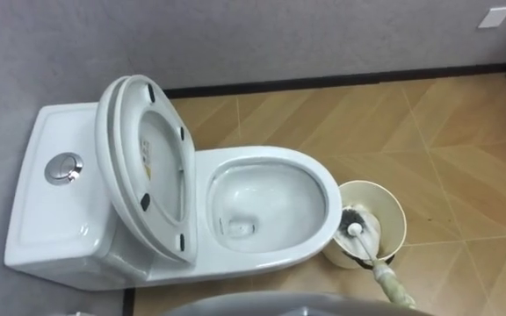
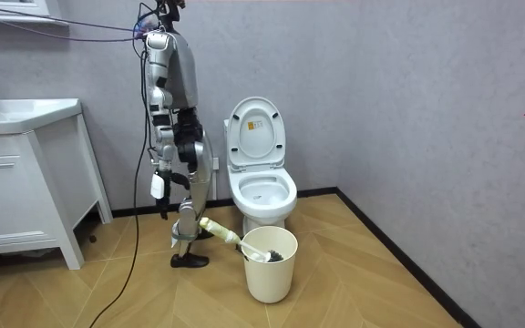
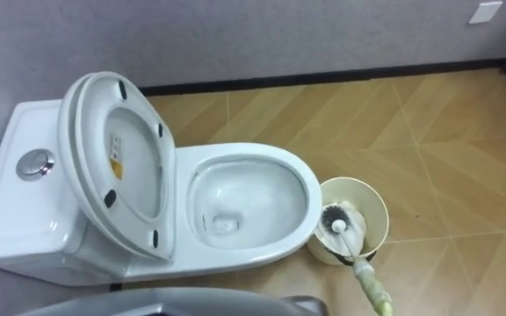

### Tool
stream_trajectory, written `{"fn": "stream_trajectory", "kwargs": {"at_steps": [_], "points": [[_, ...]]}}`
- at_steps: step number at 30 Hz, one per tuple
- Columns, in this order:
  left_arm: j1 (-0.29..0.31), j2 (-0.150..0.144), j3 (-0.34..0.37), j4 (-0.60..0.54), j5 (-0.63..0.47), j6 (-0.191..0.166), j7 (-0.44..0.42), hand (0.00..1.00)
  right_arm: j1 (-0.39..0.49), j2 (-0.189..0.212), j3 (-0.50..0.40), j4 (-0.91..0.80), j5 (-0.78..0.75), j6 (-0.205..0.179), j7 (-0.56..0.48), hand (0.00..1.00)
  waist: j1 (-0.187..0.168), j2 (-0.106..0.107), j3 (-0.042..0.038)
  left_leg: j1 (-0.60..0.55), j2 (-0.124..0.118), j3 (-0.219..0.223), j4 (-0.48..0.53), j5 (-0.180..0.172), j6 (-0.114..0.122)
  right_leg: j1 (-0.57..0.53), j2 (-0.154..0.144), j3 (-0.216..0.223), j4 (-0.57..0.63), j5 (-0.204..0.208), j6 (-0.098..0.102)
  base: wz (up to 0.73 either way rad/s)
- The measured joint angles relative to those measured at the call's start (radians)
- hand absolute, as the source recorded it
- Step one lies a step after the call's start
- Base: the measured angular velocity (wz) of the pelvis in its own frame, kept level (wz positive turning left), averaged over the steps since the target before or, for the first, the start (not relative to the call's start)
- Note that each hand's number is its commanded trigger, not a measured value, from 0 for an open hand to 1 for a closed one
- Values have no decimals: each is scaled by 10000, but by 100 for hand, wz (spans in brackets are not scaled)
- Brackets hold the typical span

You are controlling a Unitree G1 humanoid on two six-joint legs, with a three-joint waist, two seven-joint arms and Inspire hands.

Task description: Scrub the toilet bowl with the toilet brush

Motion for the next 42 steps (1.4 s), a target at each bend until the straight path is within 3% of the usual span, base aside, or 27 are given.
{"fn": "stream_trajectory", "kwargs": {"at_steps": [2,5,10,14,18,21,23,27,30,32,34,37,42], "points": [[45,7,129,-59,3,-26,161,0,-69,-15,-489,-100,1037,-137,-331,0,-64,-31,-3,-6,10,1,-2,0,0,-8,6,-2,1,1,-2,0],[196,45,137,-428,5,-26,191,0,-373,-129,-1009,-111,1278,-175,-661,0,-155,-162,-39,-28,8,1,-2,2,0,-26,-3,-12,2,2,-2,0],[140,308,127,-488,-41,-184,194,0,-670,-371,-915,-888,945,-252,-1298,0,14,-376,-31,-62,30,134,-8,-1,-3,-133,31,122,17,5,-7,-6],[32,514,107,-508,5,-256,190,0,-720,-474,-766,-2655,-228,-451,-2066,0,148,-527,-8,-400,37,109,125,-17,13,-398,32,43,39,28,-12,0],[-164,592,51,-509,12,-342,226,0,-1150,-658,-240,-3312,-1701,-732,-2623,0,244,-545,-18,-758,57,64,317,-69,36,-666,41,-5,54,60,1,4],[-384,714,-128,-509,-3,-476,419,0,-1517,-726,276,-3777,-2458,-805,-2991,0,524,-570,-37,-1140,89,101,502,-74,43,-1076,28,-1,370,62,-4,0],[-592,791,-158,-489,-17,-592,420,0,-1985,-848,586,-3922,-2834,-907,-3044,0,572,-490,10,-1439,109,89,662,-87,65,-1331,28,-20,471,65,-6,2],[-884,824,-314,-495,-22,-826,426,0,-2324,-998,1060,-3928,-3160,-1154,-3049,0,756,-480,-4,-2055,145,10,932,-118,116,-1874,25,-105,608,67,-8,8],[-1180,999,-1042,-509,-26,-942,438,0,-2443,-1066,1571,-3746,-3215,-1334,-3117,0,746,-452,6,-2719,141,-262,1272,-135,147,-2316,14,-343,815,68,-8,25],[-1444,1189,-1504,-504,-37,-1230,441,0,-2891,-1144,1870,-3071,-3216,-1521,-3118,0,774,-304,62,-3435,257,-433,1705,-155,180,-2835,12,-546,1089,87,-36,25],[-1715,1195,-1705,-509,-46,-1423,569,0,-3325,-1272,2092,-2679,-3218,-1678,-3104,0,780,-134,134,-3936,262,-477,1884,-137,217,-3321,25,-551,1265,128,-53,3],[-2146,1198,-1937,-480,-541,-1582,687,0,-4131,-1456,2251,-1797,-3132,-1838,-3020,0,859,87,117,-4712,246,-471,1907,72,314,-4247,-80,-531,1642,177,-50,-2],[-3028,1252,-2532,-387,-1006,-1748,757,0,-4983,-1800,2680,-788,-3143,-2023,-2980,0,1043,127,152,-5600,138,-461,1812,430,402,-5402,-226,-538,2138,219,-59,3]]}}
